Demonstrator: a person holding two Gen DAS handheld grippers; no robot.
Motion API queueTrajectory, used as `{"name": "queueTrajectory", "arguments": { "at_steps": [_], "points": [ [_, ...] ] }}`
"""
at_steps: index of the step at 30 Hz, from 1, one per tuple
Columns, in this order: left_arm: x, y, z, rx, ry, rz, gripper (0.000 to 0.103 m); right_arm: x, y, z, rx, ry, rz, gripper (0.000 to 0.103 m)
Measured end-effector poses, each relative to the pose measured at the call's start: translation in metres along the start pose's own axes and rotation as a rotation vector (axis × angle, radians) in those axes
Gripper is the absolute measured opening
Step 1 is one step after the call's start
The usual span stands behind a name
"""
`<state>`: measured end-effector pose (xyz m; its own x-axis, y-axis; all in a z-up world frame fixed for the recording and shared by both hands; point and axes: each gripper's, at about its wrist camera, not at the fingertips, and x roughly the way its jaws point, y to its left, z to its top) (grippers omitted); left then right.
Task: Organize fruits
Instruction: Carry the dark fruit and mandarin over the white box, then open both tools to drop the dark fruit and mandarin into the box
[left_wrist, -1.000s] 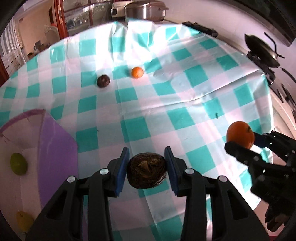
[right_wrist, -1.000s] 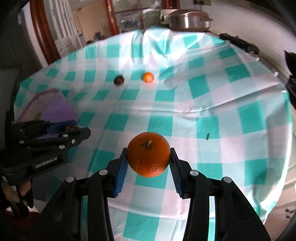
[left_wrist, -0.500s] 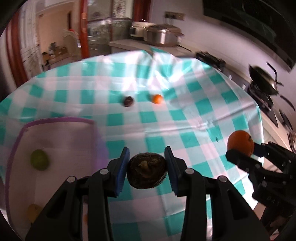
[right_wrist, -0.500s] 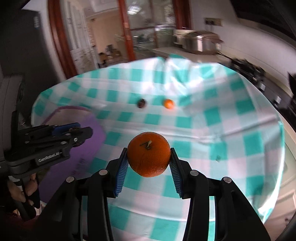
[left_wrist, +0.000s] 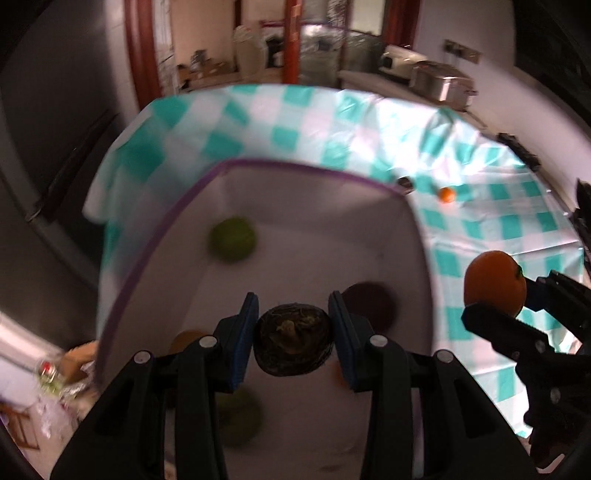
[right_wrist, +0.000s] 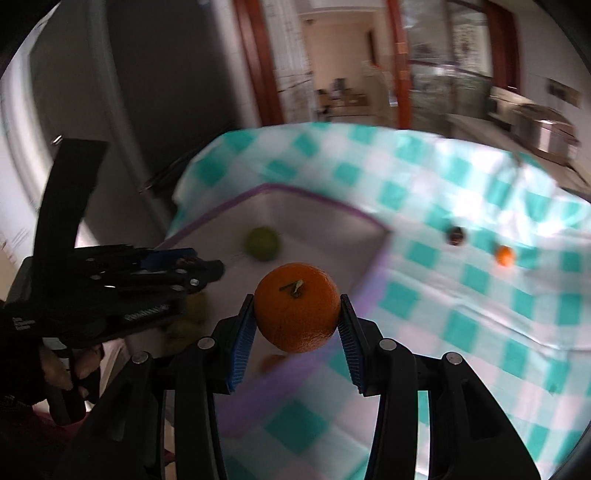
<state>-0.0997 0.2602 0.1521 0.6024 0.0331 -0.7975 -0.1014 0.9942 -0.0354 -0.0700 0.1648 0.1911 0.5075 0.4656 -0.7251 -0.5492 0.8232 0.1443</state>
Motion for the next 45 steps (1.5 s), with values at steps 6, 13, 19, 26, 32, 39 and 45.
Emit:
{"name": "queueTrajectory", "arguments": {
  "at_steps": [6, 13, 19, 26, 32, 39, 45],
  "points": [
    [0.010, 0.031, -0.027, -0.006, 0.062, 0.070, 0.040, 0.037, 0.050, -0.002, -0.130, 0.077, 0.110, 0.044],
    [0.023, 0.034, -0.050, 0.045, 0.104, 0.107, 0.040, 0.068, 0.046, -0.021, -0.124, 0.162, 0.110, 0.044],
    [0.033, 0.021, -0.063, 0.128, 0.113, 0.106, 0.040, 0.076, 0.046, -0.025, -0.165, 0.166, 0.059, 0.044],
    [0.033, 0.026, -0.069, 0.104, 0.114, 0.097, 0.040, 0.087, 0.055, -0.029, -0.300, 0.194, -0.066, 0.044],
    [0.035, 0.027, -0.065, 0.081, 0.099, 0.116, 0.063, 0.091, 0.059, -0.032, -0.382, 0.225, -0.111, 0.048],
    [0.026, 0.034, -0.031, 0.044, 0.058, 0.217, 0.095, 0.026, 0.029, 0.006, -0.321, 0.048, -0.147, 0.075],
    [0.003, -0.002, 0.029, 0.093, -0.108, 0.234, 0.101, -0.054, -0.027, 0.032, -0.166, -0.122, -0.320, 0.087]
  ]
}}
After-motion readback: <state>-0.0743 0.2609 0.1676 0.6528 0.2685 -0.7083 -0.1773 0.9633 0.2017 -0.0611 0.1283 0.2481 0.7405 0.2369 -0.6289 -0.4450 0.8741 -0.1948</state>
